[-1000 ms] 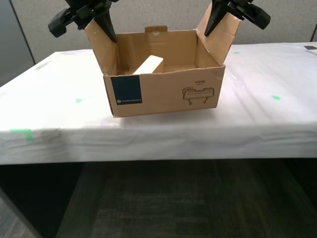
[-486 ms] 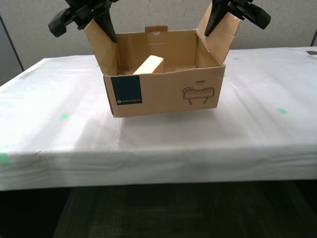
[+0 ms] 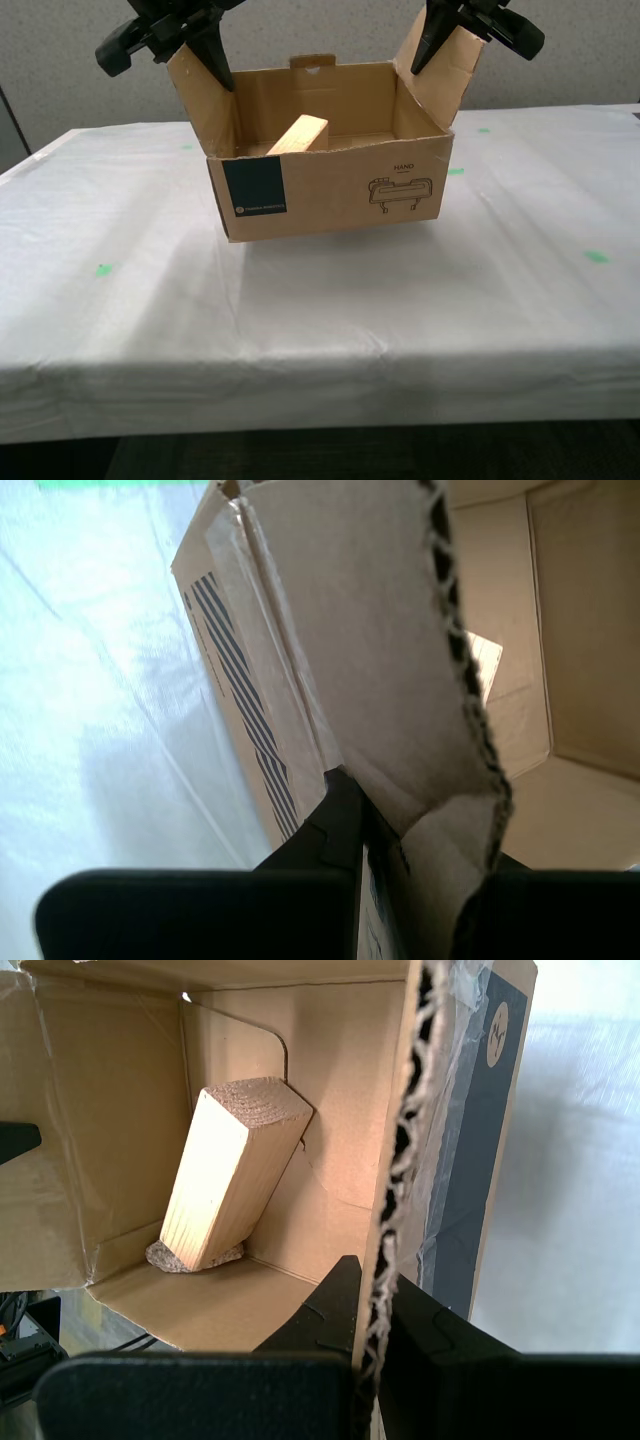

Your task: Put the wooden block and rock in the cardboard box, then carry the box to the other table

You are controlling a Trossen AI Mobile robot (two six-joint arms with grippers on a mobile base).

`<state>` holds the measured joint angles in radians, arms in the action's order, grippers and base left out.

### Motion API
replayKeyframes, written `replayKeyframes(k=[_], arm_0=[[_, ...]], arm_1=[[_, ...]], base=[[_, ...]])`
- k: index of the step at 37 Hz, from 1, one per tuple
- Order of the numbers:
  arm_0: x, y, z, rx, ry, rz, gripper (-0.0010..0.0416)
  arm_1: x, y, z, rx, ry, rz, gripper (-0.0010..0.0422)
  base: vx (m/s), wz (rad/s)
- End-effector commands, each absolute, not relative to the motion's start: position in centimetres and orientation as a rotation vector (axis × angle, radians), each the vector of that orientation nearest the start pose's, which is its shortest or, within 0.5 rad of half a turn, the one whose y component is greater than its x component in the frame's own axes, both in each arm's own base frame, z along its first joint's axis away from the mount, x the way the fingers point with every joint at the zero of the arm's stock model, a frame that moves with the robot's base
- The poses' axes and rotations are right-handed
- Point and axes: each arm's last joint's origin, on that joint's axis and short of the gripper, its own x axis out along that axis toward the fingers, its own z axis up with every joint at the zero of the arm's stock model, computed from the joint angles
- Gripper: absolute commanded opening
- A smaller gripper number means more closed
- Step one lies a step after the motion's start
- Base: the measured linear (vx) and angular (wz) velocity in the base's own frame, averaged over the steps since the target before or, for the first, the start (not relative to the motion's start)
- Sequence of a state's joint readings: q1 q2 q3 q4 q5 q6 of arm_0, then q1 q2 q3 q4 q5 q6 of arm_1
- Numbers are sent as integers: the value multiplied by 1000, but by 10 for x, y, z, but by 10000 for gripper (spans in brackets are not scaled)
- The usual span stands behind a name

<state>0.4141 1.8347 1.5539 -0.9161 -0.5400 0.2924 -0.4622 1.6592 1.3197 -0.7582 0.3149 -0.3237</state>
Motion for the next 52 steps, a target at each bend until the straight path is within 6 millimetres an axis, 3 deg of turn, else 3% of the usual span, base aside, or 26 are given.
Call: replayKeyframes(k=[1,17,27,32,41,45,52], arm_0=[[337,169,264,342,1345,705,-1],[340,171,265,362,1317,621,-1],[344,169,262,377,1314,550,-1],[351,155,262,387,1286,489,-1],[376,100,264,488,1211,377,-1],[390,80,262,565,1208,416,-1],[410,81,252,568,1216,465,-1]], arm_1=[[297,-162,259,-204,1216,-592,-1],[303,-165,264,-198,1133,-623,-1],[328,-176,260,-188,1158,-576,-1],[346,-185,265,-194,1131,-567,-1],[394,-209,259,-167,1171,-566,-1],[409,-217,257,-166,1178,-563,-1],[420,-221,253,-159,1206,-546,-1]], base=[[129,-5],[43,5],[-4,4],[0,0],[0,0],[0,0],[0,0]])
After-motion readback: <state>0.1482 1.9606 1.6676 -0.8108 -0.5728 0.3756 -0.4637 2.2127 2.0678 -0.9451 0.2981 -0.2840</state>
